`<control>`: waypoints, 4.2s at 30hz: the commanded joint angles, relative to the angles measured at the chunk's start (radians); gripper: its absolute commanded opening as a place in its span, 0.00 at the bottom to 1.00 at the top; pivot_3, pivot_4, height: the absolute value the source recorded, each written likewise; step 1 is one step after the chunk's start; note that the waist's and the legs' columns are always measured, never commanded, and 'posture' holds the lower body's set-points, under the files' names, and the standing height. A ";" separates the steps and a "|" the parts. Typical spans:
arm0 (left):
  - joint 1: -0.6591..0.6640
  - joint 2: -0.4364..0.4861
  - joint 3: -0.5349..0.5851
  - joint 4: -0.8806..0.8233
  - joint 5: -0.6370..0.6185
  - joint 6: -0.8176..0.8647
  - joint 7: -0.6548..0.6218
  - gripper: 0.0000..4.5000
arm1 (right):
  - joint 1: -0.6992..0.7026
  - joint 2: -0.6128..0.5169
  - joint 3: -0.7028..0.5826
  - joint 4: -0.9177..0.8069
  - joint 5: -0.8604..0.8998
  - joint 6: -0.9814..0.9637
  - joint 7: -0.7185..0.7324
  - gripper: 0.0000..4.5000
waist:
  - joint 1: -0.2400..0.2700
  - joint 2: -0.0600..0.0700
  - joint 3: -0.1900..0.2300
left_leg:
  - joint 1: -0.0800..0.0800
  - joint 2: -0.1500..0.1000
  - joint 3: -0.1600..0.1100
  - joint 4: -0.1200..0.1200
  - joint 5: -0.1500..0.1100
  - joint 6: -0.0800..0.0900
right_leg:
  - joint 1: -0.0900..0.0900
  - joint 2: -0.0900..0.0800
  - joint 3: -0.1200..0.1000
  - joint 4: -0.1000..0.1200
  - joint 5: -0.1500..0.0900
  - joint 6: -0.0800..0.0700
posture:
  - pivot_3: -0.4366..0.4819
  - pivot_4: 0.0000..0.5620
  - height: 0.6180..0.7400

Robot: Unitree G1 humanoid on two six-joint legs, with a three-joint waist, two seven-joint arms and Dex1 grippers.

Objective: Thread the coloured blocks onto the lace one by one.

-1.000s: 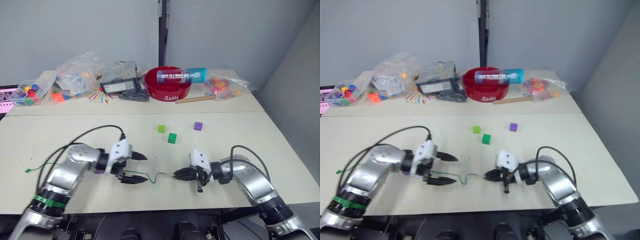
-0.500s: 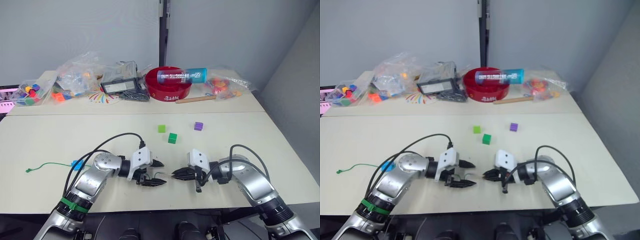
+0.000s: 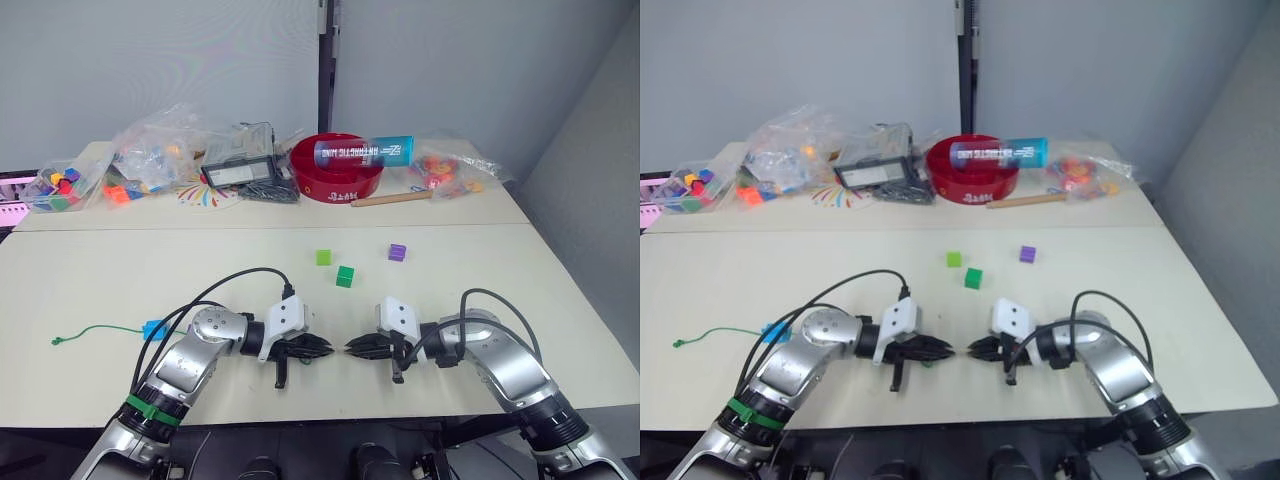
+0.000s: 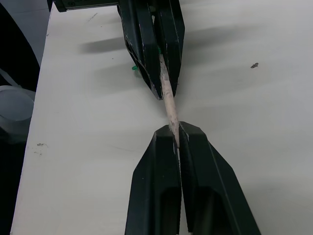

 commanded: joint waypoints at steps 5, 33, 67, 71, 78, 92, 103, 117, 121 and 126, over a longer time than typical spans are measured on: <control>-0.014 0.002 0.018 -0.019 -0.002 -0.002 0.013 0.00 | 0.000 -0.005 -0.005 -0.049 0.022 0.031 0.005 0.00 | 0.000 0.000 0.000 | 0.000 0.000 0.000 0.000 0.000 0.000 | 0.000 0.000 0.000 0.000 0.000 0.000 | 0.48 0.27 0.92; -0.016 0.016 0.025 -0.013 -0.003 -0.006 0.010 0.00 | 0.066 0.574 -0.328 0.141 -0.261 -0.063 -1.214 0.90 | -0.003 0.001 0.000 | 0.000 -0.001 0.001 0.000 0.000 -0.001 | 0.000 -0.002 0.001 0.000 0.000 0.001 | 0.48 0.27 0.92; 0.011 0.038 0.035 -0.030 -0.004 -0.008 0.035 0.00 | -0.206 0.566 -0.399 0.579 -0.177 -0.334 -1.261 0.26 | -0.024 0.001 -0.001 | 0.000 -0.001 -0.001 -0.004 0.000 -0.001 | 0.000 -0.003 0.000 0.001 0.001 0.000 | 0.48 0.27 0.92; 0.005 0.039 0.037 -0.014 -0.004 -0.017 0.031 0.00 | 0.121 0.586 -0.240 0.009 -0.208 -0.100 -1.221 0.26 | -0.023 0.003 -0.001 | -0.002 -0.002 -0.002 -0.006 0.000 -0.001 | -0.003 -0.003 0.000 0.002 0.001 0.001 | 0.48 0.27 0.92; -0.008 0.036 0.039 0.007 -0.005 -0.026 0.021 0.00 | 0.435 0.568 -0.045 -0.421 -0.235 0.162 -1.169 0.26 | -0.024 0.003 -0.001 | -0.002 -0.002 0.000 -0.006 0.001 -0.002 | -0.004 -0.003 0.001 0.000 0.000 0.001 | 0.48 0.27 0.92; -0.005 0.041 0.035 0.000 -0.002 -0.024 0.007 0.00 | 0.493 0.611 -0.030 -0.419 -0.184 0.381 -1.126 0.37 | -0.024 -0.001 -0.003 | 0.001 -0.001 0.000 -0.006 0.001 -0.002 | -0.001 -0.002 0.000 -0.001 -0.001 0.002 | 0.48 0.27 0.92; -0.007 0.037 0.040 0.006 -0.003 -0.022 0.012 0.00 | 0.467 0.415 -0.160 -0.586 -0.027 0.272 -0.857 0.99 | -0.019 0.000 -0.003 | 0.000 -0.001 0.000 -0.006 0.001 -0.002 | -0.001 -0.003 0.000 -0.003 -0.001 0.003 | 0.48 0.27 0.92; 0.026 0.061 0.062 -0.058 -0.018 0.005 0.022 0.00 | 0.007 -0.138 -0.182 -0.050 0.194 0.071 0.034 0.99 | -0.024 -0.001 -0.002 | 0.001 -0.002 0.000 -0.005 0.001 -0.001 | 0.002 -0.002 0.000 -0.005 0.000 0.002 | 0.48 0.27 0.92; 0.039 0.088 0.079 -0.142 -0.041 0.059 0.026 0.00 | -0.087 -0.128 -0.078 0.166 0.087 -0.116 0.165 0.99 | -0.018 -0.001 -0.001 | 0.001 -0.002 0.000 -0.005 0.001 -0.001 | 0.002 -0.002 -0.001 -0.005 0.000 0.002 | 0.48 0.27 0.92; 0.047 0.101 0.084 -0.212 -0.055 0.119 0.047 0.00 | -0.123 -0.090 -0.048 0.311 0.031 -0.245 0.220 0.99 | -0.001 -0.001 -0.001 | 0.000 -0.002 0.000 -0.005 0.001 -0.001 | 0.002 -0.004 0.000 -0.006 0.000 0.002 | 0.48 0.27 0.92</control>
